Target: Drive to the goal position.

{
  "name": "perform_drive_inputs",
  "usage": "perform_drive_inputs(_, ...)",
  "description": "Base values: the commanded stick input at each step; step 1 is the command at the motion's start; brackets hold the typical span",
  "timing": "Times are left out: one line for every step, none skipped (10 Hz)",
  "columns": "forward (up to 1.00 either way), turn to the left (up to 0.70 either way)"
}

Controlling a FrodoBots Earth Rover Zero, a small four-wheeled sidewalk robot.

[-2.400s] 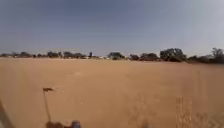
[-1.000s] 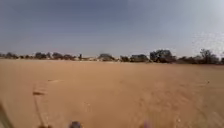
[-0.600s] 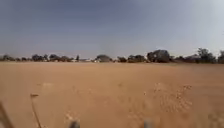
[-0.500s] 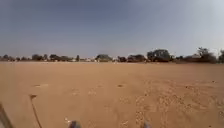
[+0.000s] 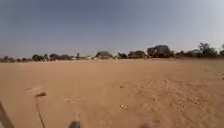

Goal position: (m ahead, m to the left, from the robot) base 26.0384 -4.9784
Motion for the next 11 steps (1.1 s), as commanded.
perform_drive_inputs(0.7,0.0)
perform_drive_inputs(0.7,0.0)
perform_drive_inputs(0.7,0.0)
perform_drive_inputs(0.7,-0.06)
perform_drive_inputs(0.7,-0.19)
perform_drive_inputs(0.7,-0.35)
perform_drive_inputs(0.7,-0.35)
perform_drive_inputs(0.7,0.0)
perform_drive_inputs(0.7,0.0)
perform_drive_inputs(0.7,0.0)
perform_drive_inputs(0.7,0.0)
